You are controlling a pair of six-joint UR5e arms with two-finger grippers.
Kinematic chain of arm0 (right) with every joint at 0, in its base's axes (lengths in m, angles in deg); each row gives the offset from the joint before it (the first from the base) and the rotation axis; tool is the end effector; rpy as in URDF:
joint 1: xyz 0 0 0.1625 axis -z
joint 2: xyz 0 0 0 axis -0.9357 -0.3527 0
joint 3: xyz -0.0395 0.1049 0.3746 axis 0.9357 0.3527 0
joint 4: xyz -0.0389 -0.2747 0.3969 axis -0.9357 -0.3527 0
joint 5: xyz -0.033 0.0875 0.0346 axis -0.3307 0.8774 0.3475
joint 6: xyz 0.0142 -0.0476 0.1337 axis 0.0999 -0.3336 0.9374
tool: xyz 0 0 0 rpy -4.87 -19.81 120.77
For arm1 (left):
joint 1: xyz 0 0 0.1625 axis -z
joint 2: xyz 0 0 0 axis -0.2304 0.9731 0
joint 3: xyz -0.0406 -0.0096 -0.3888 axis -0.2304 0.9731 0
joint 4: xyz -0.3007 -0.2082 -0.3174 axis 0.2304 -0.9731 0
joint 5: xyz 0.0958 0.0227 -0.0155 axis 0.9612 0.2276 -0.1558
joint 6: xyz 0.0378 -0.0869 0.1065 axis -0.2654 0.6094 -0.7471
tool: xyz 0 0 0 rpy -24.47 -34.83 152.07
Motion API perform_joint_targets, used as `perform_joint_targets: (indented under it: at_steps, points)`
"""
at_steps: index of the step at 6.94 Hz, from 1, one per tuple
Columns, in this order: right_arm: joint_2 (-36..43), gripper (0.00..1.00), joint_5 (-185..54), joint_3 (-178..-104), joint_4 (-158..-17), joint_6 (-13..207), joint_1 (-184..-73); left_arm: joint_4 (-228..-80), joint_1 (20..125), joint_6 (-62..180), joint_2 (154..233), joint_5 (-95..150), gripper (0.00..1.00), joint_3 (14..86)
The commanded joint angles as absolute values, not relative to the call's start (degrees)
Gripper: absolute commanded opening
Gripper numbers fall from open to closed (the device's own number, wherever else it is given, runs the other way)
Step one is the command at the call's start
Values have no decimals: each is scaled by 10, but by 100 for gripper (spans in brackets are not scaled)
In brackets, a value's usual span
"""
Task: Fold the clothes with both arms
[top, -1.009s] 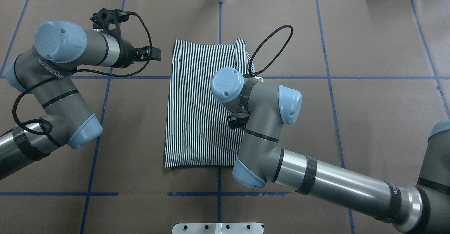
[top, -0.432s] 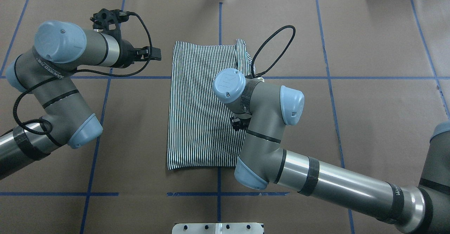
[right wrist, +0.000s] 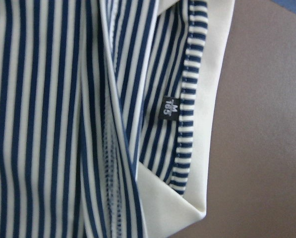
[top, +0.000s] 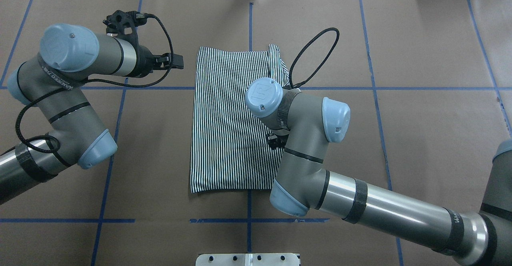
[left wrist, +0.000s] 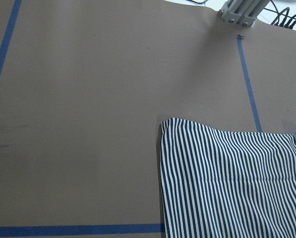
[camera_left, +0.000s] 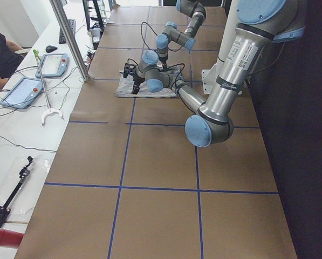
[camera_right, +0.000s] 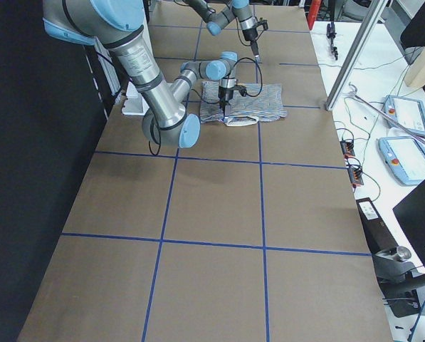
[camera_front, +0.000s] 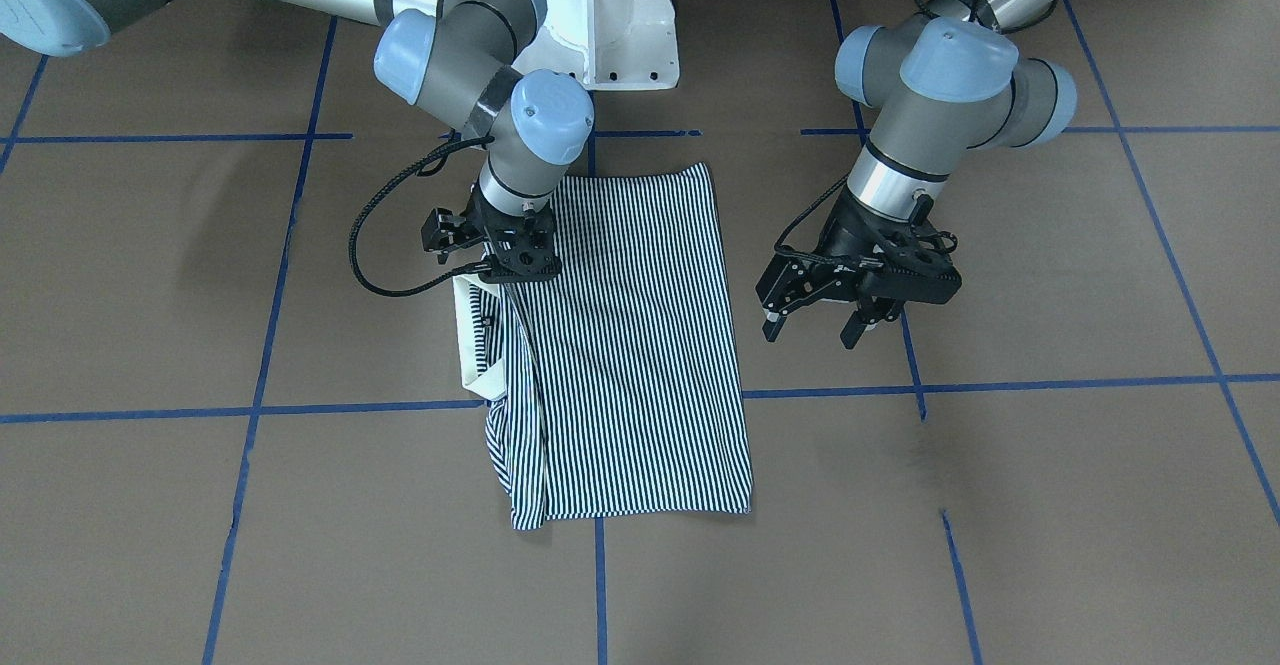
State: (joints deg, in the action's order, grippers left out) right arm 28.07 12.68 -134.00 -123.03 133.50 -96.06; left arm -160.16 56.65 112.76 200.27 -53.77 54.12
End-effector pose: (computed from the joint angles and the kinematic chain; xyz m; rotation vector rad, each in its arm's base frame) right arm -0.6388 -0.4394 0.2380 0.0057 -0.3801 -0.2093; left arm 0.4687 -0.5816 0.2430 0.4223 1.0412 -0.2144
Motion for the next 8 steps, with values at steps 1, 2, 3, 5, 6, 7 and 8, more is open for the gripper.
perform_joint_targets:
  at_steps: [1,2,3,5,6,7,8]
  points:
    - [276,100,125,-1340,-1230,1335,-961,-1602,566,1128,2003,-538,100,538]
    - [275,100,125,-1340,-1230,1335,-968,-1611,566,1128,2003,-538,100,533]
    - [259,100,128,-1352,-1230,1325,-992,-1618,565,1128,2003,-537,100,528]
    - [148,100,122,-1460,-1224,1251,-1028,-1622,565,1129,2004,-537,100,525]
    - [160,100,125,-1462,-1224,1250,-1041,-1623,565,1130,2004,-538,100,525]
    - [194,100,132,-1460,-1225,1250,-1055,-1623,566,1130,2004,-538,100,527]
    - [234,100,139,-1427,-1221,1251,-1064,-1623,566,1128,2004,-538,100,532]
